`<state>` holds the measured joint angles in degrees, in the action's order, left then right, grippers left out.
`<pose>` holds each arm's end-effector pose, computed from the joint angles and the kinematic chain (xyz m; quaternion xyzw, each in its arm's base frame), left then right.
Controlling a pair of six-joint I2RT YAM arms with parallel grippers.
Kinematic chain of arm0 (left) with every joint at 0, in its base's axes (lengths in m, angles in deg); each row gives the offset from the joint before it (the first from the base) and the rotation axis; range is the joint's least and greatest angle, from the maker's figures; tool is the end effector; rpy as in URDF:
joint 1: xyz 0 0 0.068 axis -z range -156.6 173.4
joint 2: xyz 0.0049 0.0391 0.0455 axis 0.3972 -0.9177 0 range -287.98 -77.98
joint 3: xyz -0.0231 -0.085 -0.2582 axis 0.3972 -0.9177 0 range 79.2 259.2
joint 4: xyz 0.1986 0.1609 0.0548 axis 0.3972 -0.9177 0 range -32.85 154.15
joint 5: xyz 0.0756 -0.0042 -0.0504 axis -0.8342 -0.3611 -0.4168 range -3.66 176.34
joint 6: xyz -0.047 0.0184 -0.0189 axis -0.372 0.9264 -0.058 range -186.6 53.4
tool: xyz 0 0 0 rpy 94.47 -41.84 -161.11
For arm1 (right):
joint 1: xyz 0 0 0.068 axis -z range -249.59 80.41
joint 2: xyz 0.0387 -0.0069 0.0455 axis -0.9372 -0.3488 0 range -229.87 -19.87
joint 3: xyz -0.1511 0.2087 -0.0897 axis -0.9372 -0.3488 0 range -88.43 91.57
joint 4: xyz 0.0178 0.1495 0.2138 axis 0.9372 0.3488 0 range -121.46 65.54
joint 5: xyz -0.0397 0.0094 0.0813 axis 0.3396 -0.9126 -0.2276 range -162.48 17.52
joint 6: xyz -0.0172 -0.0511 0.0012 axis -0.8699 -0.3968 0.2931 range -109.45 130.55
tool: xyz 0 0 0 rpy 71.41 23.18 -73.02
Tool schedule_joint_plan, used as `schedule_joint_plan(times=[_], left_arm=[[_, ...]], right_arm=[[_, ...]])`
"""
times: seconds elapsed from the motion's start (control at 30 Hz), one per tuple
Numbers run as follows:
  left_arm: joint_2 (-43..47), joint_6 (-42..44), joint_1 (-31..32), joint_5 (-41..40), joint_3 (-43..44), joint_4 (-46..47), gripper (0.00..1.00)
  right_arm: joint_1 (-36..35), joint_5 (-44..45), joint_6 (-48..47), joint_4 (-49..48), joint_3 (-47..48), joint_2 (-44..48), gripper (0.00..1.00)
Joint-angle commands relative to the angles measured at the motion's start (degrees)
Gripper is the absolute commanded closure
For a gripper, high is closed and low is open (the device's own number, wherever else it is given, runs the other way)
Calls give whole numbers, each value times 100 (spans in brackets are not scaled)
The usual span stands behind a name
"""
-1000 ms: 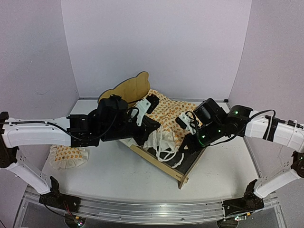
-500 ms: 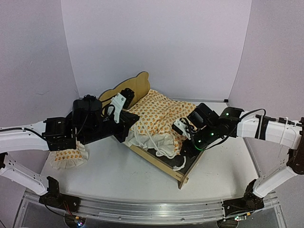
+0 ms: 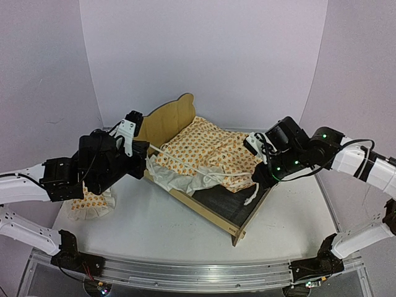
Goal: Set up the pet bed
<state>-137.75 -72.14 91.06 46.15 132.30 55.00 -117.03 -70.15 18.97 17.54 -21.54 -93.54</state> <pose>0.1105 -0.2084 0.3453 0.2090 0.7486 -0.1176 0.6181 0.1755 0.1889 0.3069 -0.3134 0.9027 0.1206 0.2690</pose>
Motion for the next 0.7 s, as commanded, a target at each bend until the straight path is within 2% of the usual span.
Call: schedule_joint_plan(times=[0.0,0.27,0.37,0.47,0.57,0.67], left_arm=[[-14,31,-25,-790,203,-153,100],[-147,-5,-37,116,42,-26,100],[-216,-49,-35,156,0,63,100],[-349,71,-46,-49,69,148,100],[-499,307,-100,-182,307,152,100],[-567,471,-176,-199,468,142,100]], right_arm=[[78,947,47,301,417,464,100],[135,795,-65,302,1251,367,100],[131,-55,-89,215,1193,477,100],[137,-1363,-222,-571,553,770,100],[132,-1949,49,-1296,-84,689,100],[126,-2269,407,-1742,-320,194,100]])
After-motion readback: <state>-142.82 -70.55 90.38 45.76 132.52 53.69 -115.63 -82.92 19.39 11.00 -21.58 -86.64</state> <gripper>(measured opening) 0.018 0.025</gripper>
